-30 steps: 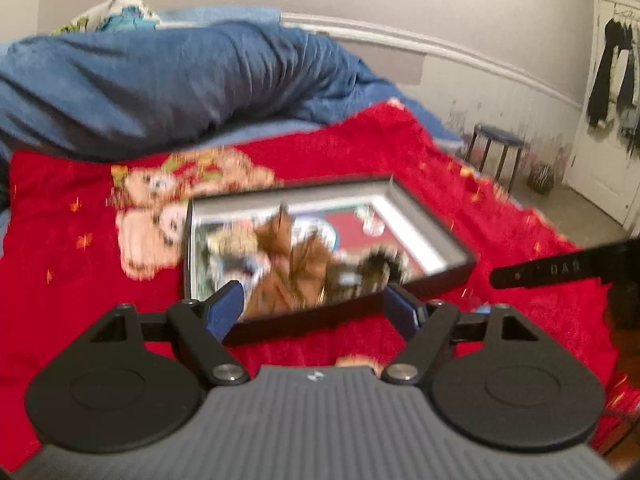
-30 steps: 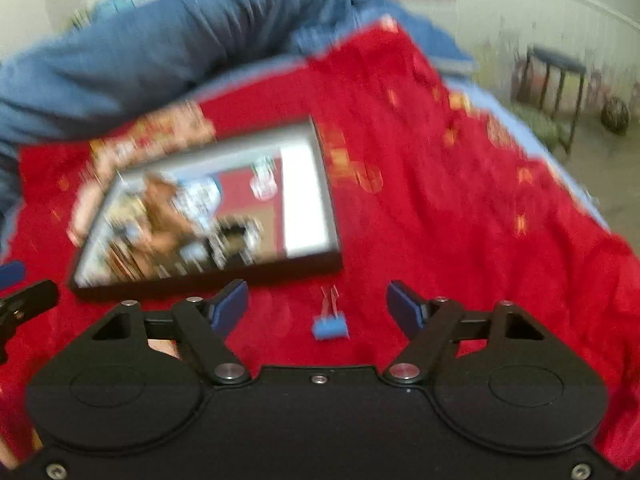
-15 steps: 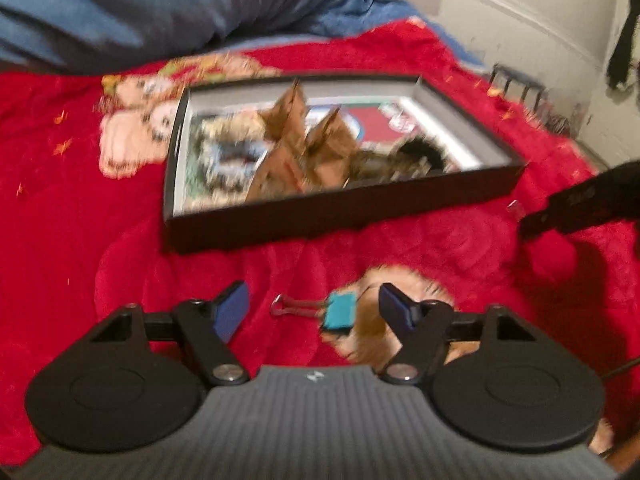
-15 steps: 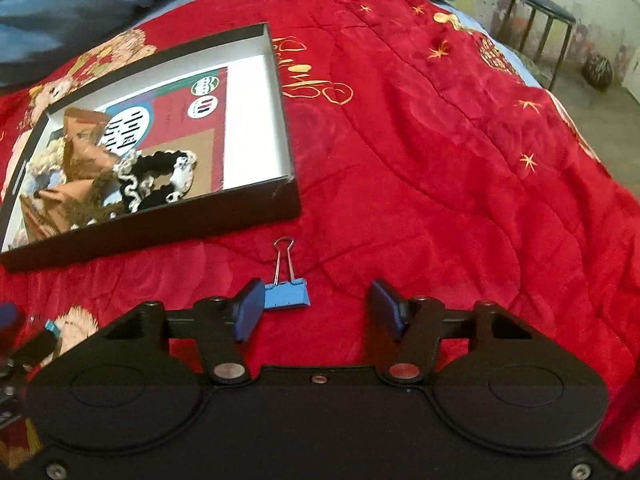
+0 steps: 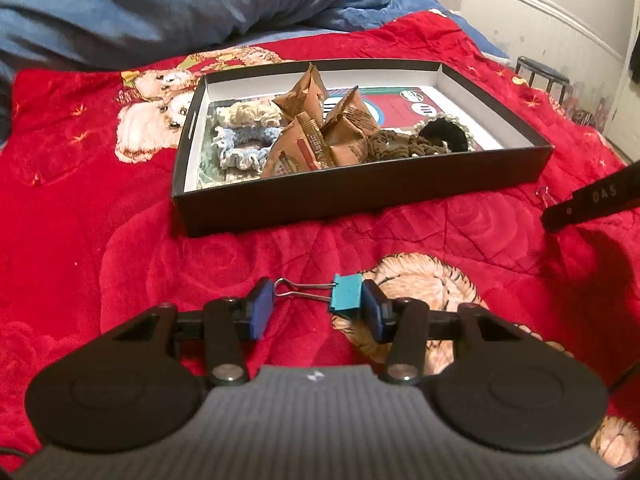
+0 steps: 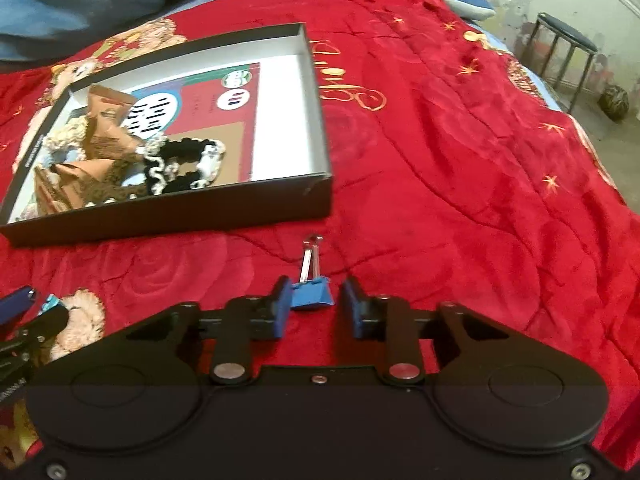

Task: Organize objects
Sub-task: 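Grasp a blue binder clip with the left tool while the right grasps another clip, then lift both blue binder clips and carry them over the black box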

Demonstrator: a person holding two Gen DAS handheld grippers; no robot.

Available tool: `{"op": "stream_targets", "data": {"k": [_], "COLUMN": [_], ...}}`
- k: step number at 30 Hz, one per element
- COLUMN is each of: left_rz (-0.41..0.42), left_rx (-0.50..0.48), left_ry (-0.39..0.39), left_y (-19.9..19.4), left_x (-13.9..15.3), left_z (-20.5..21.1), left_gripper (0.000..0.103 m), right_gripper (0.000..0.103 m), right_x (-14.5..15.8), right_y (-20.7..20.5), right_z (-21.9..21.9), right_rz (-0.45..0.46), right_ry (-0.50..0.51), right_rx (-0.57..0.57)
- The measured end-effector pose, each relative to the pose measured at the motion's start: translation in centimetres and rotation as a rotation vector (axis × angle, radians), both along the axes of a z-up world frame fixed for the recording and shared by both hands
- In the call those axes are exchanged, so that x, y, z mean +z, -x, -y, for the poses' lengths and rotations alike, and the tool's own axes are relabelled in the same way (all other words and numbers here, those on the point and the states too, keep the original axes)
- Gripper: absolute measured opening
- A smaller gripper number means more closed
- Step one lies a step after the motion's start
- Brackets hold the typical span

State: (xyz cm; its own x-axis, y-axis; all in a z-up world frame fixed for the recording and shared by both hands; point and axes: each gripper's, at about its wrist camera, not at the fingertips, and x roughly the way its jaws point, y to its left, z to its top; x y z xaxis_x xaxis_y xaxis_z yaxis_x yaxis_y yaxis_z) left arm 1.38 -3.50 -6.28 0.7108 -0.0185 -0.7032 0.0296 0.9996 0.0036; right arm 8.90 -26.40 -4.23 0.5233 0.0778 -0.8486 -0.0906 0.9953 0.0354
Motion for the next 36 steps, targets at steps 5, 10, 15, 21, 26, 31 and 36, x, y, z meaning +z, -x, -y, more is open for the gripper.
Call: {"op": "stream_targets", "data": {"k": [5, 10, 15, 21, 26, 31, 36], "left_rz": [0.004, -0.001, -0.003, 0.012, 0.054, 0.134, 0.19], "left_rx": [0.01, 0.021, 0.028, 0.028, 0.02, 0.016, 0.009], "left_ry": [-0.011, 0.008, 0.012, 0.016, 0.02, -0.014, -0.004], "left_y": [0.1, 0.1, 0.2, 0.4, 0.8, 1.3, 1.5], "left_x": [0.0, 0.1, 0.4, 1.0, 2.0, 3.6, 5.3], "left_z": [0.3, 0.0, 0.0, 0.0, 0.0, 0.0, -0.3], "left_gripper": [0.052, 0.052, 0.052, 0.052, 0.052, 0.052, 0.052], "right_gripper": [0.012, 0.011, 0.01, 0.01, 0.01, 0.01, 0.01], "right_x": [-0.3, 0.0, 0.4, 1.8, 3.4, 4.9, 6.0], "right_y": [-0.2, 0.2, 0.8, 2.3, 3.4, 4.0, 4.2], "right_z": [-0.2, 0.0, 0.4, 0.9, 1.0, 0.1, -0.3], "right_rz": [-0.008, -0.005, -0.001, 0.037, 0.088, 0.161, 0.219], "right_ry": [0.004, -0.009, -0.035, -0.101, -0.184, -0.258, -0.3], "right_rx": [0.008, 0.001, -0.008, -0.014, -0.011, 0.036, 0.075]}}
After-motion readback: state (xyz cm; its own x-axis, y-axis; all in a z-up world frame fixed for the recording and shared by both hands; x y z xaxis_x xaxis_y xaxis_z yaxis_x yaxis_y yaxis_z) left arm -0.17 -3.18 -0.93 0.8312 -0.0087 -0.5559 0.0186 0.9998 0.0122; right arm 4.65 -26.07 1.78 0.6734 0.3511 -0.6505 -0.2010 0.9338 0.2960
